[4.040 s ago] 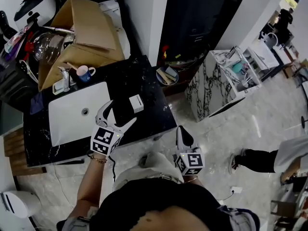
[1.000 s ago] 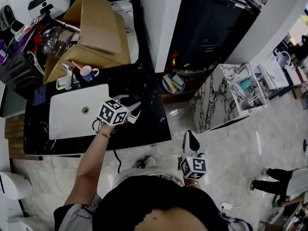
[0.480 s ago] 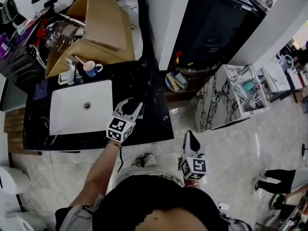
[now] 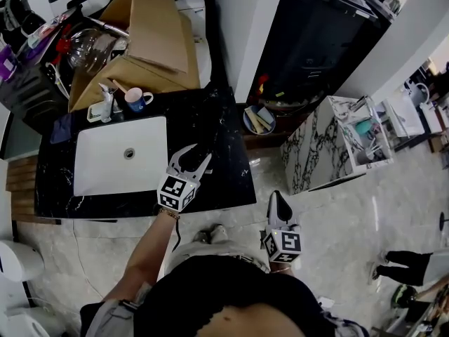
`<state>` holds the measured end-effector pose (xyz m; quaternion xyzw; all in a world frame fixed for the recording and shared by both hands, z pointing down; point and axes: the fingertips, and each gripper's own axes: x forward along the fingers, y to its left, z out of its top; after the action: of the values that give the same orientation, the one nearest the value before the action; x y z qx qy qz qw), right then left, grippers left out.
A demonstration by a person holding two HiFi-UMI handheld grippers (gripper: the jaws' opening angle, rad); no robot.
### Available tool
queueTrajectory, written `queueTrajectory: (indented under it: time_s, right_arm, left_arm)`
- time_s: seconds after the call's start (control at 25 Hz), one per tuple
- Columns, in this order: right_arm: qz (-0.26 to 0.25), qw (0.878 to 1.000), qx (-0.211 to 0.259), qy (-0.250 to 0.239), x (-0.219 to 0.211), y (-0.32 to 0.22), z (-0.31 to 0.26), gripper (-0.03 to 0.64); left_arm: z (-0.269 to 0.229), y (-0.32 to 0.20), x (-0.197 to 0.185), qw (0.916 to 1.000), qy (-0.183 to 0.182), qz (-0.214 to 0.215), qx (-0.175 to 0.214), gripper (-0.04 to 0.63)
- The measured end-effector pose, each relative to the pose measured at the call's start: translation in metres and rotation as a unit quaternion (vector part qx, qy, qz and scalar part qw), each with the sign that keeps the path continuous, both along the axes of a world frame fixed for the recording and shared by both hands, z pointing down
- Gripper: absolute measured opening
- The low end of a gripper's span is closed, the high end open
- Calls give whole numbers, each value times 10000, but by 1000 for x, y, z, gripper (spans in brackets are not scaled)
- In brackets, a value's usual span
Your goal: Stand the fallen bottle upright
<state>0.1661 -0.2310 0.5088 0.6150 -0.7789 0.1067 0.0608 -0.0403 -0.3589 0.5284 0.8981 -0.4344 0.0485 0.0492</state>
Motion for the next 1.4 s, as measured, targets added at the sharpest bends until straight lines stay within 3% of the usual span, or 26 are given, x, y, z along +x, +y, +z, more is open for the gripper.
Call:
queueTrajectory:
  time_s: [0.2, 0.48, 0.72, 0.92, 1.16, 1.24, 1.4]
  right_arm:
    - [-102, 9999, -8, -10, -7, -2, 0, 5]
    - [-240, 9997, -40, -5, -15, -6, 0, 5]
    - [-564, 9984, -32, -16, -37, -14, -4, 5]
    - [-867, 9961, 87, 99, -54, -18, -10, 5]
    - [-1102, 9937, 143, 125, -66, -23, -10, 5]
    - [-1182, 9928, 134, 131, -71, -24, -10, 5]
    - [-1329, 9910, 82, 134, -81, -25, -8, 5]
  left_arm:
    - [2, 9, -10, 10000, -8, -25, -85, 176]
    - [4, 54, -30, 9995, -13, -134, -269, 178]
    - [-4, 98, -47, 9984, -74, -547, -109, 176]
    - [-7, 139, -62, 9972, 38, -727, -141, 114]
    - [-16, 158, -89, 9917, 212, -1262, -120, 27]
    - [-20, 161, -99, 9881, 330, -1490, -168, 15]
    - [-16, 168, -111, 9847, 209, -1713, -231, 4]
